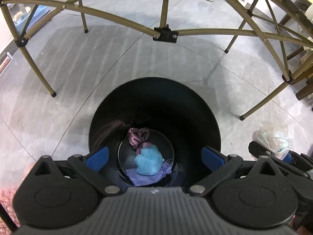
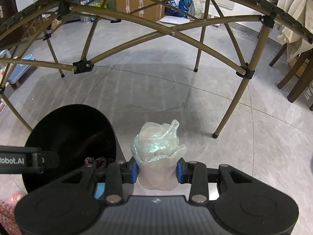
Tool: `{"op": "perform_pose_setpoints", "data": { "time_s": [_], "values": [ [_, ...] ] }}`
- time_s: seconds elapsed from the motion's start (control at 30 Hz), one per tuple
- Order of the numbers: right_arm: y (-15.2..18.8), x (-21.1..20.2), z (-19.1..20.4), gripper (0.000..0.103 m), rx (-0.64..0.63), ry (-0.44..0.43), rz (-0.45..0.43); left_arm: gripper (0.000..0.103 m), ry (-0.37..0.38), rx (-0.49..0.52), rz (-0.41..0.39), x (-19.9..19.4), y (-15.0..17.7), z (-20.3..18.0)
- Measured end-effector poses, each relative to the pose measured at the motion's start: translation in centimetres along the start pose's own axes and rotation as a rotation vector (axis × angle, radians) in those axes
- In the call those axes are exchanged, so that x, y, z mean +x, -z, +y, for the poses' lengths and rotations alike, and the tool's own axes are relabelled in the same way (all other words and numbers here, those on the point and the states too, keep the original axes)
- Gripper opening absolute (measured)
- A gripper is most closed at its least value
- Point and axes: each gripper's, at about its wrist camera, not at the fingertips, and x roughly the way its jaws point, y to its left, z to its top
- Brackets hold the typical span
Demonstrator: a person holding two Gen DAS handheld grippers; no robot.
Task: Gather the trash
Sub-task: 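Move the left tool aside while the right tool lowers the clear bag into the bin and opens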
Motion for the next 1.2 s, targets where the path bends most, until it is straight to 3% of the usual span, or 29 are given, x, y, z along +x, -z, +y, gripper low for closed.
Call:
{"op": "perform_pose_setpoints", "data": {
  "time_s": [0.63,1.2],
  "values": [
    [-1.0,-1.1,4.5,0.035,-0.077,-0.096,-0.032,0.103,-0.093,-0.006,-0.104,-2.9,0.0,6.1],
    [-1.1,-0.8,11.9,0.035,-0.19,-0.178,-0.01,0.103,-0.161,-0.114,-0.155,-5.1,0.7,13.9]
  ]
}}
